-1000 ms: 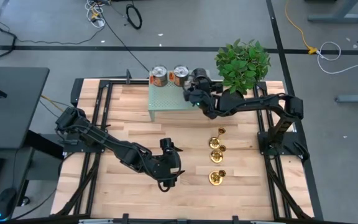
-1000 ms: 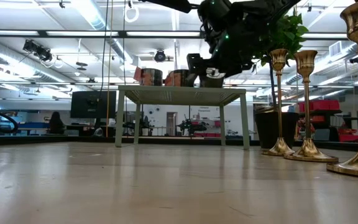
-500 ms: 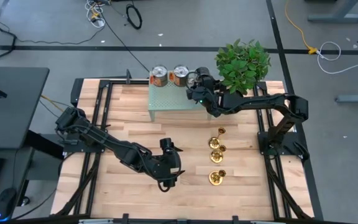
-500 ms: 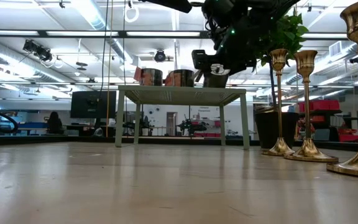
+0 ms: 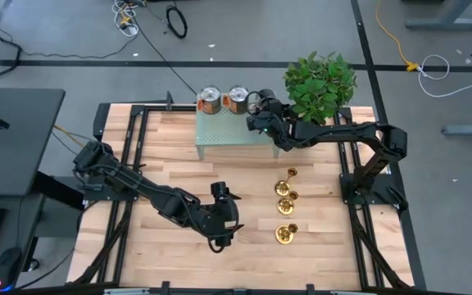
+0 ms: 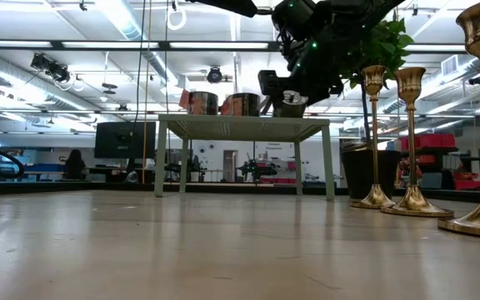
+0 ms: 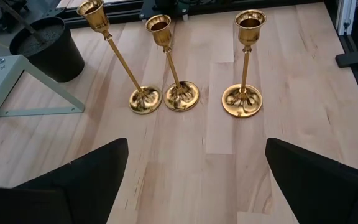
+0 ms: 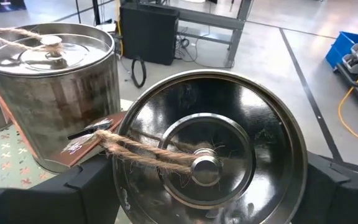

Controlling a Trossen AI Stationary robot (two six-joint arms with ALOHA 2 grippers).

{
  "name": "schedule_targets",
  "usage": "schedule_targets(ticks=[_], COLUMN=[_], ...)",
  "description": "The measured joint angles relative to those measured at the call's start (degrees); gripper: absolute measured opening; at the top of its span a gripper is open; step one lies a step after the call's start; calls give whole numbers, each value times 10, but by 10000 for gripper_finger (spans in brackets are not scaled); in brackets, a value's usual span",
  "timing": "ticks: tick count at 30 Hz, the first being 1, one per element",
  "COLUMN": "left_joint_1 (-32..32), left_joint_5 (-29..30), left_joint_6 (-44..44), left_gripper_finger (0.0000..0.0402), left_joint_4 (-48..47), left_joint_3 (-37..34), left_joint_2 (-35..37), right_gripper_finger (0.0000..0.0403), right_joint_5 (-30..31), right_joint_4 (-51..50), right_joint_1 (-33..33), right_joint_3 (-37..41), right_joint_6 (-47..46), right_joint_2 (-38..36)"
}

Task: Pick & Place candle stick holders
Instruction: Put the silver scented candle on the shelf aligned with the other silver scented candles

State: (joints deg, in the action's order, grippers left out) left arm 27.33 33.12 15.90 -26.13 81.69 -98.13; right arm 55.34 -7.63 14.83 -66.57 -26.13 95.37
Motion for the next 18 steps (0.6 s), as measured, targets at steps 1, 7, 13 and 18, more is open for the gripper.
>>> schedule_targets(ticks=[1, 7, 13, 18], left_joint_1=[0, 0, 0, 0], left_joint_5=[0, 0, 0, 0], left_joint_6=[0, 0, 0, 0], left_gripper_finger=[390, 390, 390, 390], left_joint_4=[0, 0, 0, 0], left_joint_3=[0, 0, 0, 0], left_joint_2=[0, 0, 0, 0], right_gripper_finger=[335, 335, 335, 335], right_joint_5=[-1, -20, -26, -30], right_joint_4=[1, -20, -92, -99], right_joint_1=[0, 1, 1, 1], right_joint_3=[0, -16, -49, -59], right_joint_6=[0, 9, -4, -4], right_joint_2=[0, 0, 0, 0])
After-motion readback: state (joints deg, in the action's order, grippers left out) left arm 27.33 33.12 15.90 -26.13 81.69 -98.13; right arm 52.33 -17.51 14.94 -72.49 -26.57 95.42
